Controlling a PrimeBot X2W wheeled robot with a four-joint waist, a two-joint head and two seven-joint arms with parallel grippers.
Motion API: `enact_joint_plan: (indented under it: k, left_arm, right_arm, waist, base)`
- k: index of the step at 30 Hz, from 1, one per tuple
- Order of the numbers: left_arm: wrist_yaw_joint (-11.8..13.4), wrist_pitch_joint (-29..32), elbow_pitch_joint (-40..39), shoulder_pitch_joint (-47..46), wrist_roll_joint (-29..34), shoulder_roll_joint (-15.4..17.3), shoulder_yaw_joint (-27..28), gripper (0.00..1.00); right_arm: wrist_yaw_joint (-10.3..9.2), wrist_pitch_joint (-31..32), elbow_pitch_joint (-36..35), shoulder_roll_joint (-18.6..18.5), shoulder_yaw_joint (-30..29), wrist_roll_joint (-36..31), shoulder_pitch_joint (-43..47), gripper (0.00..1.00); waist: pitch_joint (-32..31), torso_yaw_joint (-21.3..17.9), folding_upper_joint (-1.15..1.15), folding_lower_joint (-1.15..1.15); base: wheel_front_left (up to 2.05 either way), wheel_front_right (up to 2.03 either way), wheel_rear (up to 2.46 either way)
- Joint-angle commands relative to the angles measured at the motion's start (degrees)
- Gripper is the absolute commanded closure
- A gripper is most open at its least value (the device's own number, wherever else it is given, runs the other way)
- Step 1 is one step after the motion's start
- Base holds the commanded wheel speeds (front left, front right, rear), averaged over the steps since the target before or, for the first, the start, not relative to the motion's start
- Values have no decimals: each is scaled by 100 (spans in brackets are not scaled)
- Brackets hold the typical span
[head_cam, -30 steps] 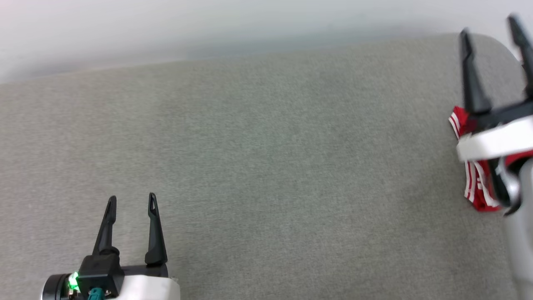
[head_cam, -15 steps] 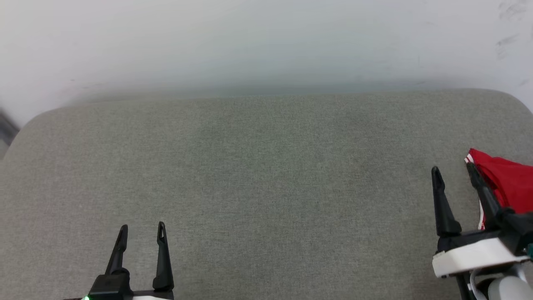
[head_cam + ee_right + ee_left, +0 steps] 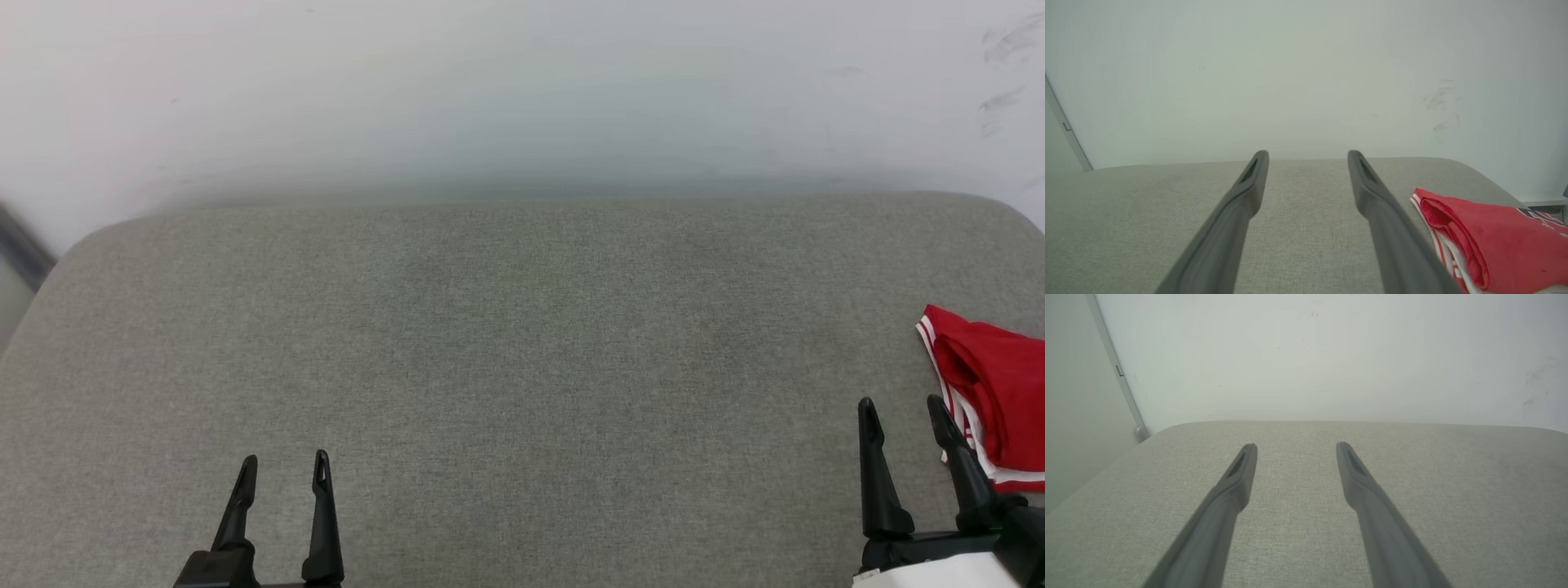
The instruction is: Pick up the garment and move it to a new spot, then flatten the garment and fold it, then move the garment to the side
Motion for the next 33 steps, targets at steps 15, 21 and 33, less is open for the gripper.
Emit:
enact_joint_plan:
  k: [15,21,33]
  left_arm:
    - [-74,44,207,35,-508,7,-10,100]
    - [-155,179,329,-117,-1264,62,2,100]
    - [-327,424,612,-411,-2585,133,20,100]
  right_arm:
    - [0,70,100,49,48,339,94,100]
    - [0,212,232,7,68,1078,-31,100]
    - [-1,466,466,-46,96,2368,-254,100]
  waist:
    - [-1,-48,0,1]
    - [2,-52,0,1]
    - [5,-61,0,1]
  base:
    - [0,0,0]
    - [0,0,0]
    - [0,0,0]
